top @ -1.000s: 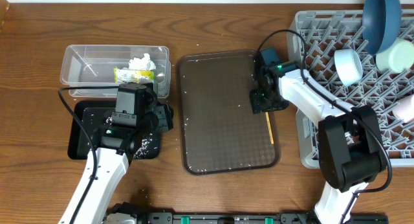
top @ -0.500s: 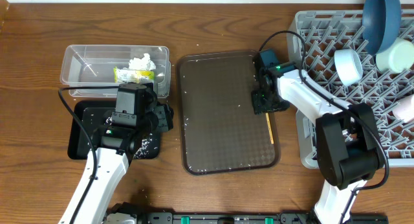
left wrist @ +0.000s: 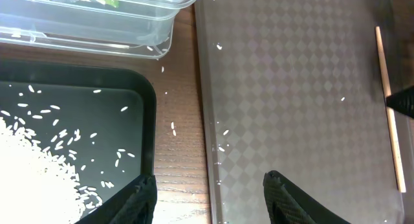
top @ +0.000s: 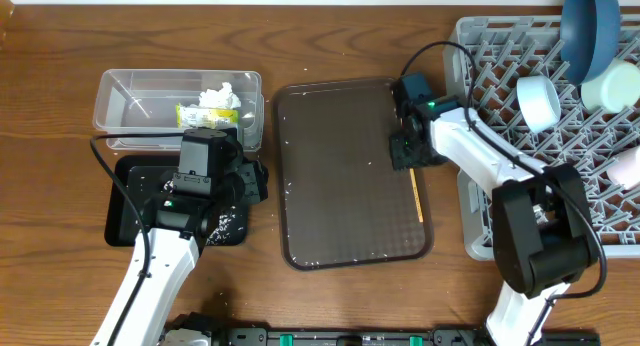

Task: Sort waste into correct bins and load items into the dishwasher rack
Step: 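Lower the right gripper and grasp the wooden chopstick on the tray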

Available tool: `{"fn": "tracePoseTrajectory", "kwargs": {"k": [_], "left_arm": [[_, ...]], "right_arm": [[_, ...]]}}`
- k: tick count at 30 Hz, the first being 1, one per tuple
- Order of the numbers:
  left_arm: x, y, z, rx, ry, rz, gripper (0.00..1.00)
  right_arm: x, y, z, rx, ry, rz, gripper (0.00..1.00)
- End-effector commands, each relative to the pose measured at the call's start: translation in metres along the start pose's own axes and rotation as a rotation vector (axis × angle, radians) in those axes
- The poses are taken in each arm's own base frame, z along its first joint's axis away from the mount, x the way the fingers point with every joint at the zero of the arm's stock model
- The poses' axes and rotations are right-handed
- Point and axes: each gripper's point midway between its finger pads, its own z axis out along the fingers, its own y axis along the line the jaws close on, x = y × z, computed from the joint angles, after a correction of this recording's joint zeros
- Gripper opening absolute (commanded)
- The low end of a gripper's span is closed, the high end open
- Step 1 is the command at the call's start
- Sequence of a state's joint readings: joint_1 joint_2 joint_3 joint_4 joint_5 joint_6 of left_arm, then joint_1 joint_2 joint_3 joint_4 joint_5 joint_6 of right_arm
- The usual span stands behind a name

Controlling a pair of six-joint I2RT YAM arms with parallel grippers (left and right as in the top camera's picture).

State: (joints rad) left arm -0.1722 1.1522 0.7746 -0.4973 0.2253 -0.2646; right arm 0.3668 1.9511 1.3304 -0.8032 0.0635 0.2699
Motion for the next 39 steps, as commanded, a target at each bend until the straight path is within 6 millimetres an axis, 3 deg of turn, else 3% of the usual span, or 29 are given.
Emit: {"fn": "tracePoseTrajectory", "kwargs": {"k": [1,12,39], "left_arm": [[-0.002,0.000,0.000,-0.008,-0.003,0.011,0.56],[-0.002,0.000,0.000,-0.008,-0.002,0.011,0.56],[-0.001,0.001,0.000,-0.009,-0.001,0.010,0.56]], "right_arm": [[-0.001,0.010,-0.011,-0.020,-0.027,-0.034,0.52],[0.005,0.032,-0.003,-0.026,-0.022,-0.096,0.54],[0.020,0.018,0.024,0.062,0.054,-0.052,0.55]]}}
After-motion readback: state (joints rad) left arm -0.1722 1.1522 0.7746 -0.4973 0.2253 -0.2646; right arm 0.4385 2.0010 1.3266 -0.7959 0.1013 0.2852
